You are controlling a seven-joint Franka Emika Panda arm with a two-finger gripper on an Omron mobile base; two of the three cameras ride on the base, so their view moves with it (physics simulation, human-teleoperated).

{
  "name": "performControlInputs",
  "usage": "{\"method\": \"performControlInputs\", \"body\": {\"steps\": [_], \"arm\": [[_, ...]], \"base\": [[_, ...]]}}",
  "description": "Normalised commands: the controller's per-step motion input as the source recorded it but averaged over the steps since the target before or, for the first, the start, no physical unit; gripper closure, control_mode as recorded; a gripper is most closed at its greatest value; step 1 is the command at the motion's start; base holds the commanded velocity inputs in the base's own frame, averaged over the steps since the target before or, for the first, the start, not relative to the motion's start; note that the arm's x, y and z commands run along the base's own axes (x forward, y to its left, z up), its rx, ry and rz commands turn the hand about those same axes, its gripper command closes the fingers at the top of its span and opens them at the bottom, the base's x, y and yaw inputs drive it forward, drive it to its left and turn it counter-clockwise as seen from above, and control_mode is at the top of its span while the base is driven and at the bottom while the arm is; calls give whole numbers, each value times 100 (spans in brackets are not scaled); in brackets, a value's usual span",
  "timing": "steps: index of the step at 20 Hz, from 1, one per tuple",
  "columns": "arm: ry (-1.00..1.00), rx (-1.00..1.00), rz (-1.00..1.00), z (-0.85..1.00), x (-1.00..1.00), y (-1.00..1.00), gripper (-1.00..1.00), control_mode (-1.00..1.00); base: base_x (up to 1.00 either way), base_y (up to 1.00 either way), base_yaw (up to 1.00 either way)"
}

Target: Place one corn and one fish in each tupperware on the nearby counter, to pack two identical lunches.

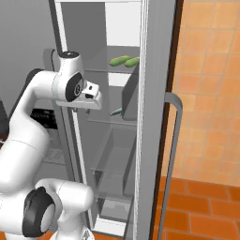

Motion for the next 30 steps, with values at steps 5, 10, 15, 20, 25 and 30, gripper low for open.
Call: {"method": "performControlInputs", "body": {"steps": [5,10,15,20,25,30], "arm": [[-7,0,-4,-6,-4,-3,-100,-100],[-15,3,-10,-15,-24,-51,-100,-100],[-8,-1,-10,-38,0,-19,-100,-100],[-12,-2,-12,-34,7,-5,-100,-100],[-4,0,-6,-18,28,-3,-100,-100],[0,0,-6,-13,36,-24,-100,-100]], "base": [[0,0,0],[0,0,0],[0,0,0],[0,0,0],[0,0,0],[0,0,0]]}}
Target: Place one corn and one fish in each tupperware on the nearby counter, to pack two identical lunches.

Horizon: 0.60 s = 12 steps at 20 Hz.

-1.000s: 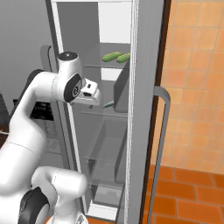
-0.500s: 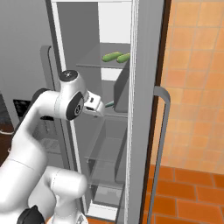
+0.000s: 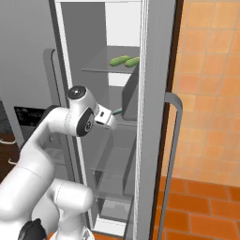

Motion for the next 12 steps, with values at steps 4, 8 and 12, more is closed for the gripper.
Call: {"method": "performControlInputs", "body": {"steps": [4,8,12], "arm": [[0,0,-5,-6,39,-24,-100,-100],[0,0,-6,0,53,-18,-100,-100],[0,0,-1,-6,38,-20,-100,-100]], "base": [[0,0,0],[0,0,0],[0,0,0]]}}
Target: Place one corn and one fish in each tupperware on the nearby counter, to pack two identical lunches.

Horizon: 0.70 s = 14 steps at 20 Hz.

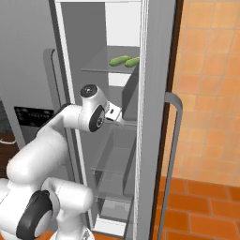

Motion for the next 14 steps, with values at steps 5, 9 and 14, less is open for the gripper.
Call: {"method": "performControlInputs", "body": {"steps": [5,9,14], "arm": [[0,0,0,-7,36,-11,-100,-100],[0,0,0,-1,37,-5,-100,-100],[0,1,0,-4,39,-9,-100,-100]], "base": [[0,0,0],[0,0,0],[0,0,0]]}}
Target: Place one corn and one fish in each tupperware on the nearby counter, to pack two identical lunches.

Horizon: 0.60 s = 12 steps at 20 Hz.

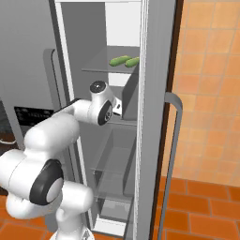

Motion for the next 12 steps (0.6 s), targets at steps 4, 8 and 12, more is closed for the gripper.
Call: {"method": "performControlInputs", "body": {"steps": [4,8,12], "arm": [[0,2,0,-13,37,-11,-100,-100],[0,0,0,-7,30,-1,-100,-100],[0,1,0,-7,33,-3,-100,-100]], "base": [[0,0,0],[0,0,0],[0,0,0]]}}
